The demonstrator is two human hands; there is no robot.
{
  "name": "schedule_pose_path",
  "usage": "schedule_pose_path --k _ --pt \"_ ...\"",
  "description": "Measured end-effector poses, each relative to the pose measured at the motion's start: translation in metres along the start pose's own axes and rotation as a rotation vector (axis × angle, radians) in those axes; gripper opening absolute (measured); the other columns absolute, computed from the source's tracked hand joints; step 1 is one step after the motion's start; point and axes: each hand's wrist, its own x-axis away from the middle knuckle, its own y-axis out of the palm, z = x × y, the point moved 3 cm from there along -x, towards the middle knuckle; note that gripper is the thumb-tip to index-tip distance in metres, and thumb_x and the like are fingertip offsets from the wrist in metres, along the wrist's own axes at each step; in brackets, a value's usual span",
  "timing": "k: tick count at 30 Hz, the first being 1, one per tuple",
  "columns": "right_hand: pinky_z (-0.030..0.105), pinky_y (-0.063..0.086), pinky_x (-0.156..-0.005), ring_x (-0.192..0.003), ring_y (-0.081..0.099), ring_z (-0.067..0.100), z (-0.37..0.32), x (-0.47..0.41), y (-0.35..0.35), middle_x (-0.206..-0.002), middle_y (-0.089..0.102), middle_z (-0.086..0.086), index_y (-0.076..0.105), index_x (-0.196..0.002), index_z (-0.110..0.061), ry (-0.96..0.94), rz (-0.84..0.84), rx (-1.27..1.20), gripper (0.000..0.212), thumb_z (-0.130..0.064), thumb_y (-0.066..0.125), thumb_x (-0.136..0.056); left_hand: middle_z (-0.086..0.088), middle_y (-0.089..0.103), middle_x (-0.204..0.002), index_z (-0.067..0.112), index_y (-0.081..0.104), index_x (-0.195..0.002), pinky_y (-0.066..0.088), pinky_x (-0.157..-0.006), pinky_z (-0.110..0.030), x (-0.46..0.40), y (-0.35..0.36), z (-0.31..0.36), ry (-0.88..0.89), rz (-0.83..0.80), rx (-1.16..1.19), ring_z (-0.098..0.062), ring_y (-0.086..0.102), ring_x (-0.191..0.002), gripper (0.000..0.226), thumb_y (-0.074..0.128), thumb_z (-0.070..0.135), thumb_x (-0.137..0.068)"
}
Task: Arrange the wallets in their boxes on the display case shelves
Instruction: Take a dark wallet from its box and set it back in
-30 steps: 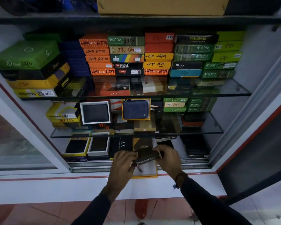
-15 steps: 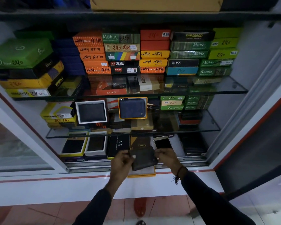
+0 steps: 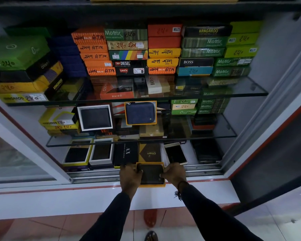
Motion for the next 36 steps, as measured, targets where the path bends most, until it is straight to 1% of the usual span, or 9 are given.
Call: schedule_pose_path --k 4,9,12,18,23,26,30,34,36 --pt "0.042 0.062 -0.085 -0.095 0.072 0.027 -0.001 0.003 0.003 -0.096 0.072 0.006 0.06 -0.079 -0.021 0.079 -0.02 -0.172 0.032 -0.029 0.089 -0.067 -0.009 0.074 -0.087 0.009 0.071 -0.084 0.042 -0.056 -0.022 -0.002 0.005 -0.005 -0.131 -0.136 -0.01 -0.022 0.067 -0.079 0.023 0.071 0.031 -0.09" --pt "0.046 0.061 -0.088 -0.099 0.074 0.03 0.005 0.005 -0.026 -0.096 0.077 0.006 0.074 -0.08 -0.019 0.085 -0.093 -0.38 0.018 -0.019 0.087 -0.067 0.006 0.066 -0.073 0.016 0.075 -0.082 0.033 -0.052 -0.013 0.009 -0.006 0.012 -0.011 -0.039 0.066 -0.019 0.07 -0.079 0.013 0.075 0.028 -0.086" --pt "0.045 0.061 -0.088 -0.091 0.076 0.027 0.001 0.014 -0.054 -0.09 0.079 0.007 0.079 -0.089 -0.014 0.003 0.008 -0.445 0.026 -0.019 0.089 -0.064 0.008 0.068 -0.083 0.018 0.076 -0.091 0.039 -0.056 -0.013 0.02 -0.015 0.041 0.079 0.038 0.165 -0.015 0.067 -0.078 0.01 0.078 0.025 -0.084" --pt "0.022 0.055 -0.066 -0.065 0.069 0.007 -0.022 0.028 -0.127 -0.064 0.073 -0.009 0.075 -0.076 -0.022 -0.166 0.343 -0.457 0.023 -0.023 0.093 -0.06 0.006 0.063 -0.102 0.02 0.074 -0.105 0.043 -0.064 0.003 0.036 -0.037 0.116 0.353 0.216 0.288 -0.002 0.059 -0.081 0.023 0.08 0.025 -0.083" --pt "0.048 0.061 -0.082 -0.088 0.075 0.034 -0.052 0.006 -0.179 -0.087 0.077 0.019 0.076 -0.096 0.0 -0.279 0.487 -0.55 0.035 -0.013 0.09 -0.067 -0.005 0.065 -0.105 0.015 0.074 -0.108 0.053 -0.078 -0.028 0.005 -0.049 0.188 0.433 0.25 0.212 -0.02 0.063 -0.092 0.026 0.076 0.027 -0.085" --pt "0.048 0.061 -0.083 -0.09 0.074 0.028 -0.068 -0.018 -0.193 -0.091 0.078 0.01 0.076 -0.096 -0.008 -0.238 0.519 -0.551 0.033 -0.015 0.089 -0.066 -0.007 0.066 -0.108 0.013 0.073 -0.109 0.053 -0.079 -0.028 -0.021 -0.042 0.217 0.394 0.229 0.164 -0.021 0.065 -0.096 0.024 0.073 0.026 -0.089" --pt "0.053 0.06 -0.083 -0.094 0.073 0.034 -0.079 -0.051 -0.203 -0.1 0.076 0.014 0.073 -0.098 -0.008 -0.234 0.467 -0.529 0.029 -0.007 0.083 -0.071 -0.008 0.069 -0.114 0.013 0.069 -0.113 0.058 -0.077 -0.028 -0.054 -0.023 0.235 0.332 0.203 0.093 -0.02 0.068 -0.1 0.028 0.072 0.028 -0.09" --pt "0.046 0.064 -0.064 -0.069 0.073 0.015 -0.08 -0.065 -0.203 -0.101 0.077 0.013 0.069 -0.085 -0.026 -0.204 0.495 -0.494 0.032 -0.002 0.083 -0.07 -0.011 0.07 -0.112 0.012 0.069 -0.11 0.062 -0.082 -0.04 -0.072 -0.011 0.24 0.298 0.187 0.006 -0.024 0.07 -0.1 0.026 0.072 0.028 -0.09" --pt "0.048 0.064 -0.072 -0.081 0.074 0.022 -0.079 -0.072 -0.204 -0.101 0.077 0.01 0.072 -0.094 -0.021 -0.219 0.498 -0.449 0.031 -0.006 0.084 -0.069 -0.01 0.068 -0.116 0.012 0.068 -0.113 0.061 -0.085 -0.038 -0.076 -0.006 0.241 0.308 0.183 0.009 -0.024 0.069 -0.103 0.027 0.071 0.028 -0.09"
